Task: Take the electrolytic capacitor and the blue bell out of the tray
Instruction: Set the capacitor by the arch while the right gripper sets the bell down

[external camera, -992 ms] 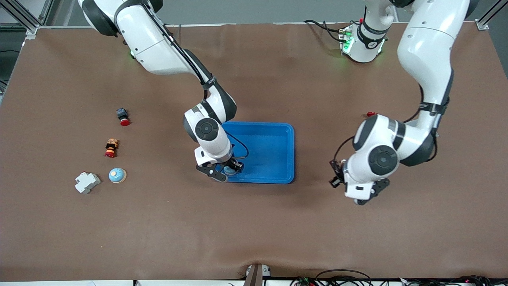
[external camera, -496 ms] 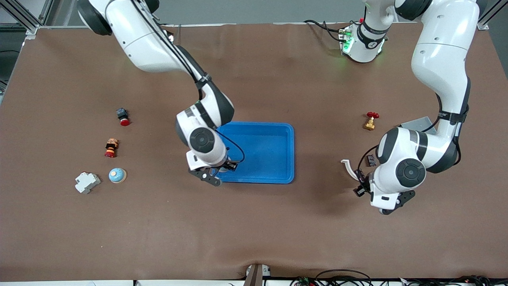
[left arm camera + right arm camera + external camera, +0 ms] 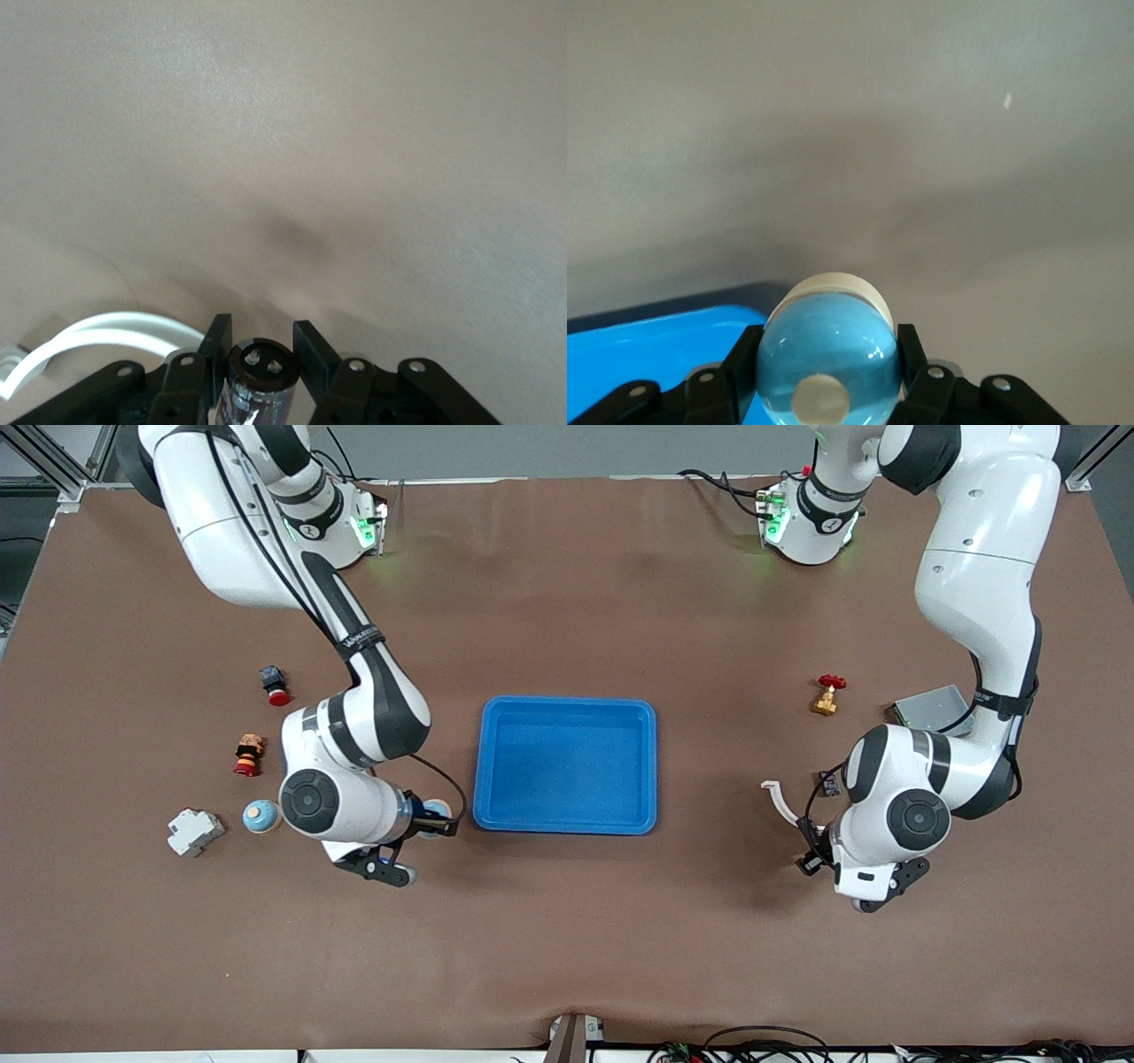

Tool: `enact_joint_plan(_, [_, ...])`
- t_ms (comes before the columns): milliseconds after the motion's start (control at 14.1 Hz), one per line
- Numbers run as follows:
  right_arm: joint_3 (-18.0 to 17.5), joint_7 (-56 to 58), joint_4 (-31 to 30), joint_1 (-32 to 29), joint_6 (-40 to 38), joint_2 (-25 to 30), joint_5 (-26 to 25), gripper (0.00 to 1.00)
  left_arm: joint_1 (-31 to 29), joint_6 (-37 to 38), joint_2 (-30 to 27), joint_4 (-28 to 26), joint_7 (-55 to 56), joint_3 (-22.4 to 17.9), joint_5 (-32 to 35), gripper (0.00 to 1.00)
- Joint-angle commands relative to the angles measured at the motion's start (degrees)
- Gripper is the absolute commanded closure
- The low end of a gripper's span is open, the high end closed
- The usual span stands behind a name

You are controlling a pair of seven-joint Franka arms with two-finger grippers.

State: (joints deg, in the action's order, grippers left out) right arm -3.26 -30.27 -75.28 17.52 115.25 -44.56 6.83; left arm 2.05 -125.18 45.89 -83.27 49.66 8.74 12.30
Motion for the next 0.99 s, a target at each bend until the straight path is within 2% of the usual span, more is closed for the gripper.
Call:
enact_joint_plan(0, [-0.43,5.82,-1.8,-2.49,1.82,0.71,-5.06,1.0,-0.47,-0.85,0.96,1.09,0.78,-0.13,0.71,1.0])
enact_joint_plan(284, [-0.43,14.69,-3.82,-6.79,1.82,1.93,-5.34,1.0,-2.31,-1.2,1.14,1.27,7.01,-0.13,-2.63,1.0])
enact_joint_plan(354, [-0.43,16.71,-6.18,-7.76,2.87,3.42,-5.34,1.0,-2.66,-1.2,1.14,1.18,7.29,-0.13,-2.63,1.0])
enact_joint_plan(567, [-0.25,25.24,-17.69,-11.18,12.79,8.69,-5.34,1.0,-2.67,-1.03,0.09,1.27,9.82,0.05,-3.41,1.0])
enact_joint_plan(922, [-0.43,37.1,-19.46,-17.86,13.69,8.7,-5.34,1.0,-3.02,-0.5,-1.41,2.58,20.35,-0.04,-11.15,1.0])
